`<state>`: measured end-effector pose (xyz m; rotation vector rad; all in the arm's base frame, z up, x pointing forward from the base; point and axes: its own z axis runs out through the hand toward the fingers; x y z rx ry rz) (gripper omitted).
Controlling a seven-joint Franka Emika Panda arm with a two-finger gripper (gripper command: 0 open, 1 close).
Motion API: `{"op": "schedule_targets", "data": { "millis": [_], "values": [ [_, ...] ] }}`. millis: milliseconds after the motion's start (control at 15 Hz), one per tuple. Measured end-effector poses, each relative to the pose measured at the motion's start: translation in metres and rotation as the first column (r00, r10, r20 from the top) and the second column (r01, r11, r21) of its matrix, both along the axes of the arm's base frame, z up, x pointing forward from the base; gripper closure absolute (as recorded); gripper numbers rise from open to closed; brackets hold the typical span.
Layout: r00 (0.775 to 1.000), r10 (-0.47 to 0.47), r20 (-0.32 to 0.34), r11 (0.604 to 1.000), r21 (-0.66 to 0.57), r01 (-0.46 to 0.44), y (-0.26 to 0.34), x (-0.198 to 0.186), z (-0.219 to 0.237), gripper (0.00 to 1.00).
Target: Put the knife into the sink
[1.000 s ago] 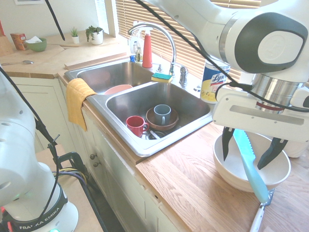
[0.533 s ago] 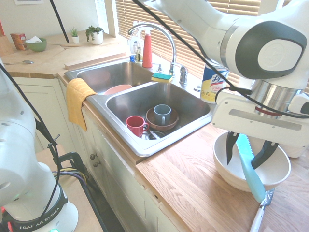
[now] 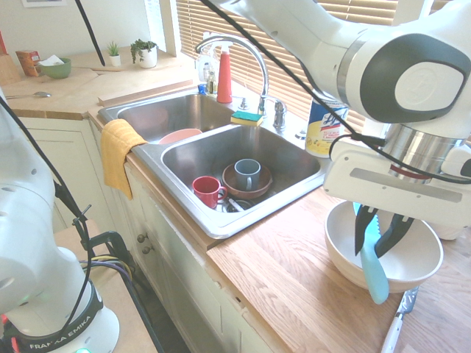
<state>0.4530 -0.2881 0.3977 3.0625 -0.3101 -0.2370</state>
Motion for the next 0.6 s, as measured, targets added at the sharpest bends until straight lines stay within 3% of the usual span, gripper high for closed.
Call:
{"op": "schedule_targets", "data": {
  "millis": [267,600],
  "values": [
    [1.0,-0.023,0.005,1.0,-0.002,0.023,0.001,0.001,0.001,1.0],
    [0.995,-0.059,0.082,0.998,-0.009,0.06,-0.004,0.013,0.042,1.0]
  ]
}}
